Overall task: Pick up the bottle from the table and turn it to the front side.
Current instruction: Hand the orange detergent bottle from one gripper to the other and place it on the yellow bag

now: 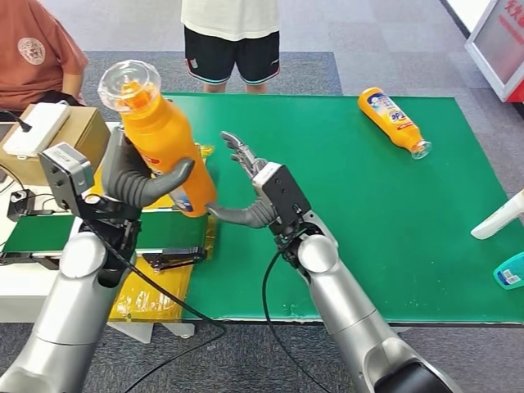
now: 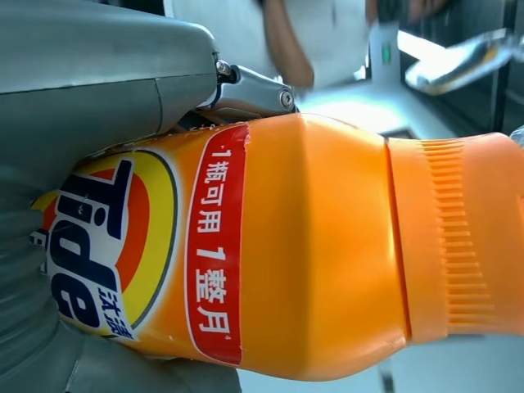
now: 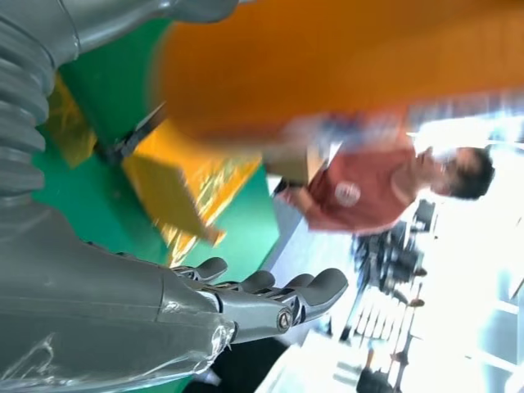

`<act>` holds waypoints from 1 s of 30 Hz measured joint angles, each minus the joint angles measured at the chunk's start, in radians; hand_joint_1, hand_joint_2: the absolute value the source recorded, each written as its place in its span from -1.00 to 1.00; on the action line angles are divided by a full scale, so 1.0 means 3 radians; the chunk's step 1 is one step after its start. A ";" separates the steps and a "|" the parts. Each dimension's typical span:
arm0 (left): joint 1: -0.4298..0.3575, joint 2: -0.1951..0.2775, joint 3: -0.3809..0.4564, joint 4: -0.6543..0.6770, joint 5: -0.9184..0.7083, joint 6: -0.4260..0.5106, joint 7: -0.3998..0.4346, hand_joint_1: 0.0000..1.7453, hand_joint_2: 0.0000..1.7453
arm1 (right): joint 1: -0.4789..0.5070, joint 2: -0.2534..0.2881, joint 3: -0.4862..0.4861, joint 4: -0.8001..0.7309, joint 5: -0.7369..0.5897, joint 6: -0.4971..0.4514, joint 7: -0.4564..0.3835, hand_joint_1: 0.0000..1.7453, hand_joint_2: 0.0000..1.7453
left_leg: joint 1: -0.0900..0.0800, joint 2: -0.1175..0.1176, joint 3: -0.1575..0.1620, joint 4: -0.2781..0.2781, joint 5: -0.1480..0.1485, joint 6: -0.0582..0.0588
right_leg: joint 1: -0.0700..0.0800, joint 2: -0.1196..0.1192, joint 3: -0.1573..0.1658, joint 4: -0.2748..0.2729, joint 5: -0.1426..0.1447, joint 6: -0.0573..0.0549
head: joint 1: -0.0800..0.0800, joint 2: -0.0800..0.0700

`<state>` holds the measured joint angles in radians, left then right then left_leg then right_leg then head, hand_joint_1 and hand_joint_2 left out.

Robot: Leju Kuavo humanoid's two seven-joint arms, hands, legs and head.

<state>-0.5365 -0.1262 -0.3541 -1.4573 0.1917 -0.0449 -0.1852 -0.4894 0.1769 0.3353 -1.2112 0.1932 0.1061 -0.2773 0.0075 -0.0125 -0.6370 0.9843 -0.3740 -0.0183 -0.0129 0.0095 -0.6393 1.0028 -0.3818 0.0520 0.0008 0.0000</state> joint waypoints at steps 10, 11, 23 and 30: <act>-0.0012 0.0291 0.0348 -0.0210 -0.1356 0.0517 0.0066 1.00 1.00 | 0.0001 -0.0125 -0.0304 -0.0150 0.0078 -0.0085 0.0045 -1.00 1.00 | 0.0000 0.0000 0.0000 0.0000 0.0000 0.0000 | 0.0000 0.0000 -0.0001 0.0000 0.0000 0.0000 | 0.0000 0.0000; -0.0014 0.0306 0.0363 -0.0221 -0.1504 0.0559 0.0093 1.00 1.00 | 0.0001 -0.0129 -0.0319 -0.0165 0.0087 -0.0087 0.0050 -1.00 1.00 | 0.0000 0.0000 0.0000 0.0000 0.0000 0.0000 | 0.0000 0.0000 -0.0001 0.0000 0.0000 0.0000 | 0.0000 0.0000; -0.0071 0.0391 0.0455 -0.0117 -0.2792 0.0530 0.0461 1.00 1.00 | 0.0000 -0.0134 -0.0428 -0.0315 0.0163 -0.0092 0.0084 -1.00 1.00 | 0.0000 0.0000 0.0000 0.0000 0.0001 0.0000 | 0.0000 0.0001 -0.0002 0.0000 0.0000 0.0000 | 0.0000 0.0000; -0.0138 0.0386 0.0452 0.0272 -0.3348 0.0333 0.0633 1.00 1.00 | -0.0048 -0.0133 -0.0456 -0.0357 0.0243 -0.0057 0.0107 -1.00 1.00 | 0.0000 0.0000 0.0000 0.0000 0.0001 0.0000 | 0.0000 0.0001 -0.0002 0.0000 0.0000 0.0000 | 0.0000 0.0000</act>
<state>-0.5778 -0.0104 -0.2185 -1.3757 -0.8126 0.0551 0.0047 -0.5036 0.1370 0.1986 -1.3183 0.2660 0.0890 -0.2452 0.0075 -0.0124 -0.6370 0.9843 -0.3738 -0.0182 -0.0129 0.0098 -0.6398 1.0028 -0.3818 0.0520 0.0007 0.0000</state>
